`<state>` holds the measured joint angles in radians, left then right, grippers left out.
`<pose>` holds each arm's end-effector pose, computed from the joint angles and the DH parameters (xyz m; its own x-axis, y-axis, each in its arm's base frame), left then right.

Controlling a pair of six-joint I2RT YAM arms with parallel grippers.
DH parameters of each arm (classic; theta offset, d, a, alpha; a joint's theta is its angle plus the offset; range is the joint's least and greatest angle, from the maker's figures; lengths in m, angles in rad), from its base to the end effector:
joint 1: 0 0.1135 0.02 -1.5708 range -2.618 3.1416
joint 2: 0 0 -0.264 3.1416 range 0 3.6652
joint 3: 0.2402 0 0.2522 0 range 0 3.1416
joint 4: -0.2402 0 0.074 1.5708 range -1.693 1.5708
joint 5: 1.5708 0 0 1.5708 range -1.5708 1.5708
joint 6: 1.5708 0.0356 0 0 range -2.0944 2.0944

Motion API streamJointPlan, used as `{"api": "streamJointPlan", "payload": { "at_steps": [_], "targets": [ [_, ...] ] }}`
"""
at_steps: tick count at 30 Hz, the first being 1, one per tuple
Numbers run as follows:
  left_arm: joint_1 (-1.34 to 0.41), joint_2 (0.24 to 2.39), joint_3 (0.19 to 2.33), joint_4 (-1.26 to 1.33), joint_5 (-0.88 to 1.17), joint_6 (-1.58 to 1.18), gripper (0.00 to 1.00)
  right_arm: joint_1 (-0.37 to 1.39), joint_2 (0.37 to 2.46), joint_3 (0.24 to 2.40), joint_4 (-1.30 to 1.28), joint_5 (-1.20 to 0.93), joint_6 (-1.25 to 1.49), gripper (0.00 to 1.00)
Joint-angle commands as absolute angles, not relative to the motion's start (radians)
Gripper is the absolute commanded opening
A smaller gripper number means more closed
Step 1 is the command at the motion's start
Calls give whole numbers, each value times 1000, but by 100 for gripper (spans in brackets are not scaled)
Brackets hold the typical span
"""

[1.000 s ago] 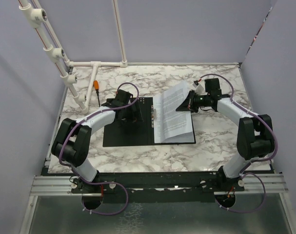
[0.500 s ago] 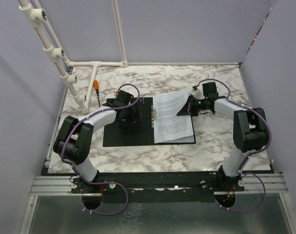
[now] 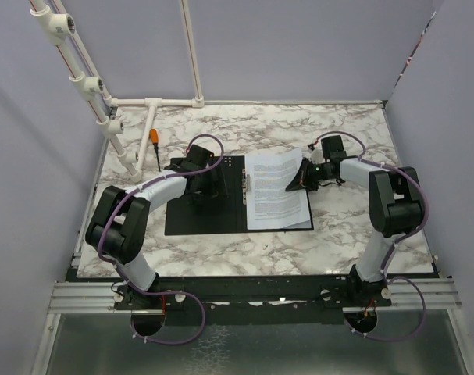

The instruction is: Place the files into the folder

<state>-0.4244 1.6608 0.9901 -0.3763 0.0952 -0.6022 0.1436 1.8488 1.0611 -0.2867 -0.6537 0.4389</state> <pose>0.2972 -0.1380 0.1764 -0.9070 -0.2089 -0.3656 -0.0735 0.9334 -0.3512 0.3497 0.0724 0.1462 -0.9579 0.2024 -0.2039 0.0075 0.7272 0.6864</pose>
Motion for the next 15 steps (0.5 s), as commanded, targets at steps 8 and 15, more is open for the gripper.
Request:
{"api": "streamJointPlan", "payload": {
  "at_steps": [8,15],
  "targets": [
    [-421,1660,978,-384,70,-585,99,143,1892,1082,-291,-634,425,1],
    [-421,1661,982,-385,75,-580,99,156,1907,1102,-293,-636,426,1]
  ]
}}
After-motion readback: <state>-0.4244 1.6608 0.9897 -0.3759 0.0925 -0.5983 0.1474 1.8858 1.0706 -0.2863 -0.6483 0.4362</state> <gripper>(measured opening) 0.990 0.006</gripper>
